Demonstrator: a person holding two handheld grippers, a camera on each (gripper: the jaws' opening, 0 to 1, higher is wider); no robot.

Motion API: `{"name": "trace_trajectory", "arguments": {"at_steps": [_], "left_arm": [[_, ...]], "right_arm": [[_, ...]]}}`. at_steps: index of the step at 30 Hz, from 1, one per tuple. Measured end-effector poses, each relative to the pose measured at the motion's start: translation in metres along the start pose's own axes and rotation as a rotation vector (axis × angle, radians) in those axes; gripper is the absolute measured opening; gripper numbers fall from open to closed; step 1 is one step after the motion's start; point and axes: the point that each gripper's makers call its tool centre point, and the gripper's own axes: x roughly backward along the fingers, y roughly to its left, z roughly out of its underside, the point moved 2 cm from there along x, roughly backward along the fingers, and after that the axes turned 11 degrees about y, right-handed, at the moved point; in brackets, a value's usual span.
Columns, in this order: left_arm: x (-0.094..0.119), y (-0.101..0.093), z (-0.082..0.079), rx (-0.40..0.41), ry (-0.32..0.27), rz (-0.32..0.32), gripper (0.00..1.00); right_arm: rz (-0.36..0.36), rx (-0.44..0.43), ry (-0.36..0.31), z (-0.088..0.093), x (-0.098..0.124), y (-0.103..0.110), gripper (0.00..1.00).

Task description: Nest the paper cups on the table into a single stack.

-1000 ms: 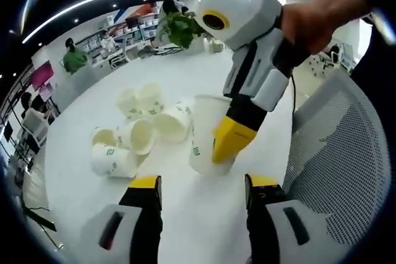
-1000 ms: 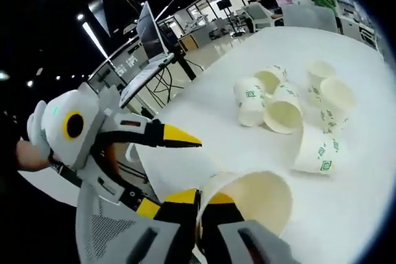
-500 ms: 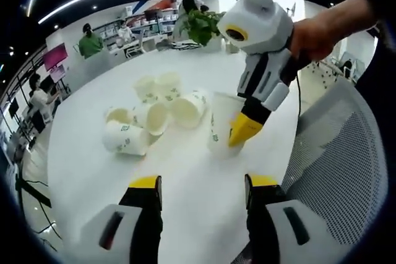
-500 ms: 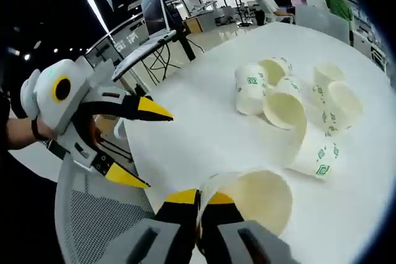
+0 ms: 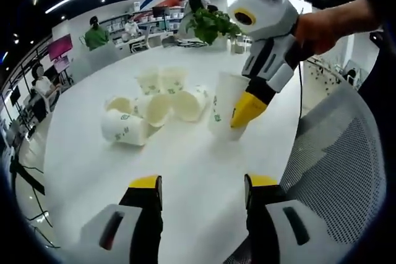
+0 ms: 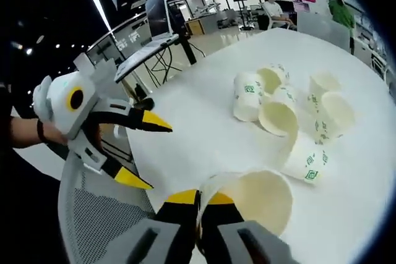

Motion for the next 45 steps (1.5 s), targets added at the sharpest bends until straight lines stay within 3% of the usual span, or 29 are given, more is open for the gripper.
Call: {"name": "trace_trajectory", "arguments": {"at_steps": [5,12,17,28,35,45], "left_arm": [[-0.006,-0.005,-0.001,0.01,-0.008,0.0,0.52],[-0.012,-0.017,0.007,0.06,-0.026,0.011,0.51],[-0.009,-0.015,0.003,0.034,-0.035,-0.004,0.51],[-0.006,-0.013,0.003,0.043,-0.048,-0.012,0.54],[-0.002,-0.013,0.004,0.07,-0.055,-0.013,0.55],[0.0,-0.019,0.006,0.05,-0.051,-0.011,0.57]], "right_arm": [[0.002,0.015,0.003,0.0,-0.001,0.0,0.0],[0.042,0.007,0.011,0.001,0.006,-0.015,0.0],[0.075,0.021,0.039,0.009,0.004,-0.025,0.0],[0.079,0.049,0.08,0.013,-0.002,-0.02,0.0],[0.071,0.057,0.09,0.004,-0.005,-0.02,0.0],[0.114,0.194,0.233,0.007,-0.019,-0.017,0.0]]}}
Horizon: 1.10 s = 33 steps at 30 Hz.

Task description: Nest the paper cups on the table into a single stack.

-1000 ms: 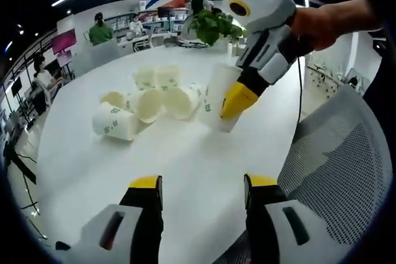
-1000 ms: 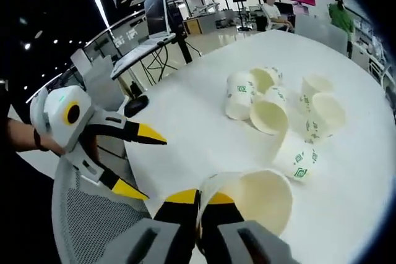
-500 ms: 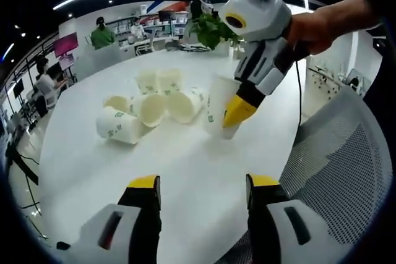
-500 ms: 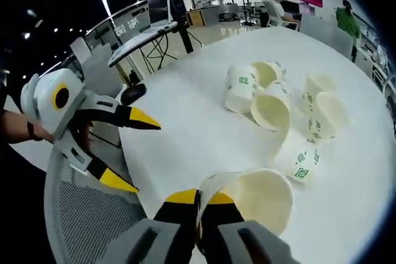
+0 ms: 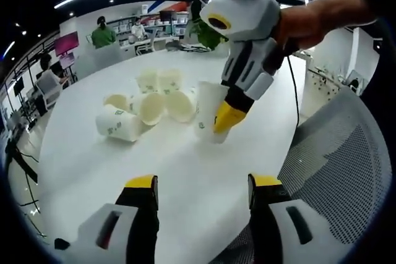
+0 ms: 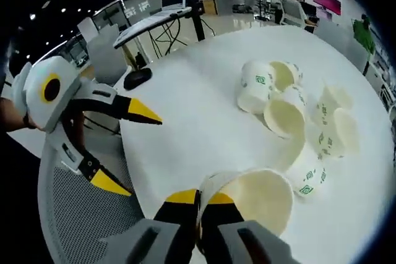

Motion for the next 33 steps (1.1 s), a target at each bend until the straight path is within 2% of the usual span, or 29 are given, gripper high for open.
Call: {"name": "trace_trajectory", "arguments": {"at_steps": [1,5,9,13,17,26,33], "left_arm": [[-0.001,0.0,0.001,0.002,-0.001,0.0,0.57],[-0.001,0.002,0.002,0.02,-0.006,-0.004,0.57],[0.003,0.002,0.005,0.047,-0.01,-0.012,0.57],[0.005,0.004,0.005,0.066,-0.018,-0.023,0.57],[0.008,0.007,0.007,0.088,-0.024,-0.041,0.6],[0.011,0.014,0.006,0.128,-0.042,-0.06,0.61],[0.011,0.015,0.006,0.132,-0.041,-0.061,0.61]], "right_arm": [[0.012,0.026,0.025,0.0,-0.003,-0.003,0.0],[0.029,0.054,0.052,-0.005,-0.006,-0.005,0.0],[0.079,0.148,0.133,-0.008,-0.008,-0.014,0.0],[0.066,0.147,0.135,-0.017,-0.01,-0.012,0.0],[0.07,0.174,0.166,-0.014,-0.013,-0.006,0.0],[0.082,0.217,0.211,-0.016,-0.031,-0.013,0.0],[0.102,0.24,0.231,-0.013,-0.035,-0.017,0.0]]}}
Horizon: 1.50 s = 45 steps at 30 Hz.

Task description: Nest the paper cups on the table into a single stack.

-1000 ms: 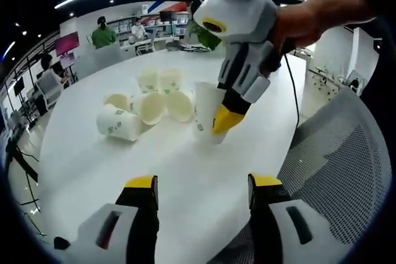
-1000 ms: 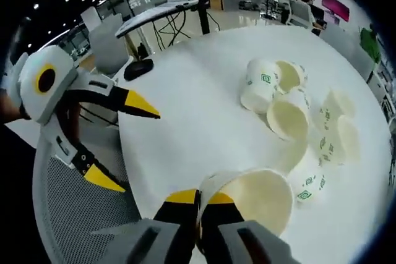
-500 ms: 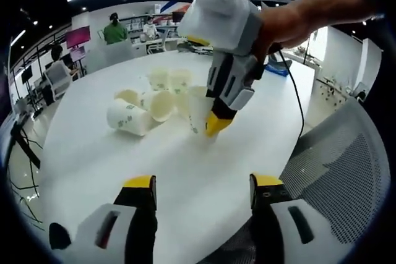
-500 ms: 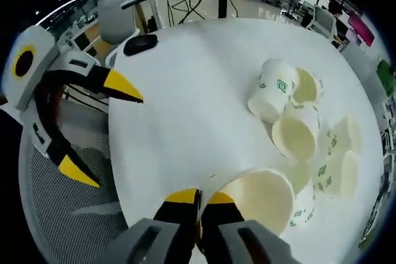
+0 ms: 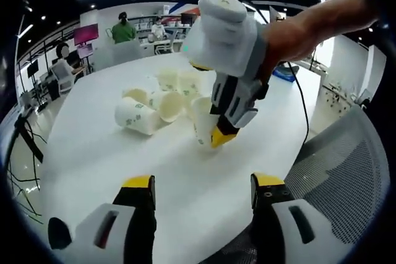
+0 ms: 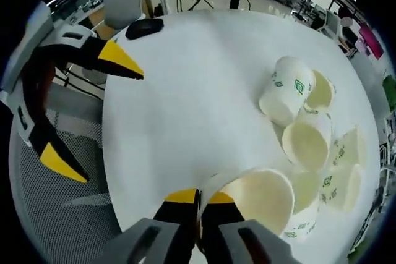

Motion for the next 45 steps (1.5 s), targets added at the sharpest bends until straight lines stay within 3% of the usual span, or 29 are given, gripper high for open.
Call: {"name": "trace_trajectory", "arguments": {"at_steps": [9,18,25,35,45], "left_arm": [[-0.002,0.003,0.0,0.005,-0.002,-0.006,0.61],[-0.005,0.004,0.002,0.007,0.002,-0.003,0.61],[-0.004,0.002,0.002,0.003,0.008,-0.001,0.61],[-0.004,0.003,0.004,0.016,0.019,-0.004,0.61],[0.002,0.014,-0.001,0.092,-0.018,-0.022,0.63]], "right_arm": [[0.016,-0.006,0.012,0.002,-0.002,-0.003,0.0],[0.006,-0.006,0.011,0.005,0.001,0.004,0.17],[-0.022,-0.036,-0.028,0.0,0.012,0.009,0.26],[-0.042,-0.077,-0.115,0.001,0.039,0.015,0.42],[-0.074,-0.216,-0.332,-0.008,0.079,-0.002,0.56]]}}
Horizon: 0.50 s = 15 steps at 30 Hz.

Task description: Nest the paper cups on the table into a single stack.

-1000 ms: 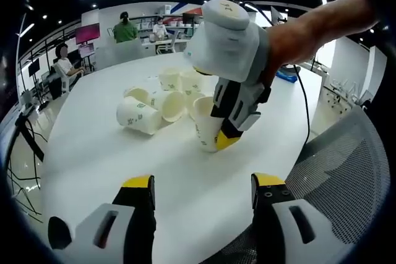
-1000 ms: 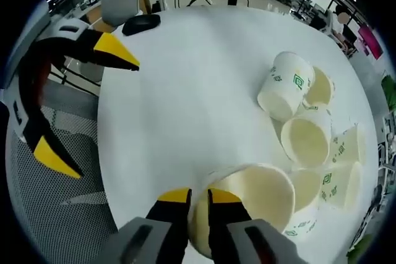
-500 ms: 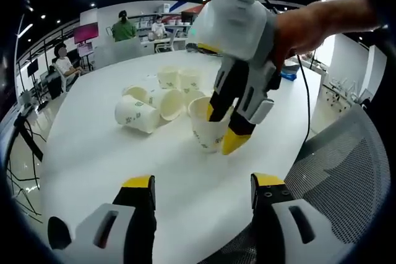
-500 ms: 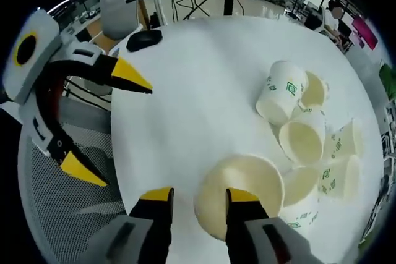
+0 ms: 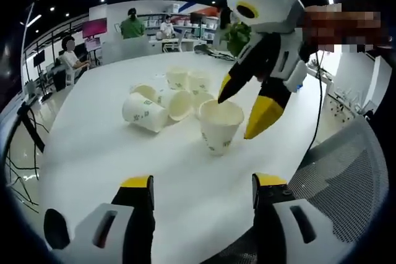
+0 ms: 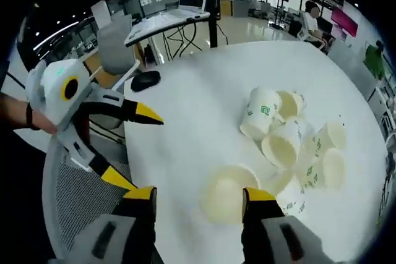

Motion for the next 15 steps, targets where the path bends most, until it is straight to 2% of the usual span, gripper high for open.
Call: {"name": "trace_trajectory", "arguments": {"at_steps": [3,8,11,15], "left_arm": [[0.002,0.004,-0.002,0.025,-0.014,-0.011,0.64],[0.004,0.008,-0.005,0.057,-0.028,-0.017,0.65],[0.004,0.01,-0.007,0.064,-0.032,-0.019,0.65],[0.003,0.012,-0.008,0.067,-0.037,-0.02,0.65]], "right_arm": [[0.007,-0.034,-0.043,0.0,0.015,-0.006,0.57],[0.044,-0.009,-0.087,0.007,0.033,-0.008,0.61],[0.065,0.006,-0.112,0.009,0.036,-0.014,0.63],[0.094,-0.003,-0.133,0.02,0.047,-0.022,0.64]]}}
